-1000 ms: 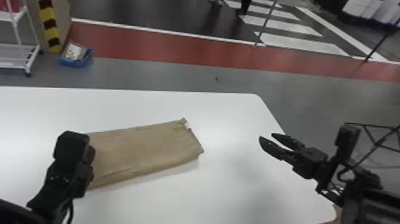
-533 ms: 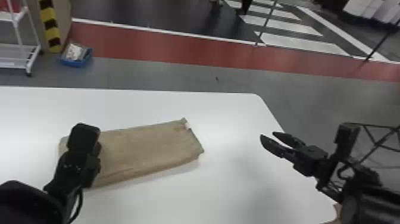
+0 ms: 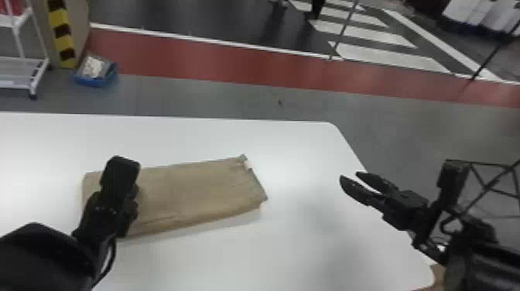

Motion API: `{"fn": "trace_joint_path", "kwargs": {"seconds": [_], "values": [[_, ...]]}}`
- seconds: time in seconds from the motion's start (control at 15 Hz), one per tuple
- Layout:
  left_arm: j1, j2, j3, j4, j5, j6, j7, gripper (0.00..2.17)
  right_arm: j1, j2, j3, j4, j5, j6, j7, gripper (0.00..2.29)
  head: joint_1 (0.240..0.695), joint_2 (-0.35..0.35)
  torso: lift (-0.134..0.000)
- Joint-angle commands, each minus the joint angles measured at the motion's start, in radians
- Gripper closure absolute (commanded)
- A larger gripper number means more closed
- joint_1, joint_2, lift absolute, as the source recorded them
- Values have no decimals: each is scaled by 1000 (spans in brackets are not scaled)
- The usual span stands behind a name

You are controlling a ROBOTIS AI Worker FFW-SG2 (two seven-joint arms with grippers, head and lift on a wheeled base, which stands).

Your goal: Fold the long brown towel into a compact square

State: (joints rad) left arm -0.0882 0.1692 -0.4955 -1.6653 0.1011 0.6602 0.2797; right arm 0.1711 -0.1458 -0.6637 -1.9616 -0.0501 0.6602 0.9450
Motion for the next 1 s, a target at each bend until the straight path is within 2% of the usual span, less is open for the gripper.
{"fn": "trace_joint_path", "kwargs": {"seconds": [0.0,0.27,0.47,0.53,0.67,0.8,0.93], "values": [[-18,-14,-15,19,-4,-20,-2,2135,13,0,-14,-6,-8,2,1,451,695,-350,-125],[-48,-37,-32,42,-8,-35,-5,2132,30,-1,-43,-22,-11,8,11,451,695,-350,-125],[-51,-39,-41,38,-8,-35,-4,2132,33,0,-43,-34,-13,36,8,451,695,-350,-125],[-31,-33,-32,19,-6,-41,4,2132,27,0,-39,-34,-14,57,6,448,695,-350,-125],[19,-22,-3,-76,-1,-38,-4,2132,5,2,-20,-52,-14,140,5,205,695,-350,-125],[64,9,37,-152,3,-13,-10,2132,-41,8,12,-66,-34,293,0,201,695,-350,-125],[88,33,58,-191,5,11,-13,2132,-88,29,64,-103,-80,465,-51,103,695,-350,-125]]}}
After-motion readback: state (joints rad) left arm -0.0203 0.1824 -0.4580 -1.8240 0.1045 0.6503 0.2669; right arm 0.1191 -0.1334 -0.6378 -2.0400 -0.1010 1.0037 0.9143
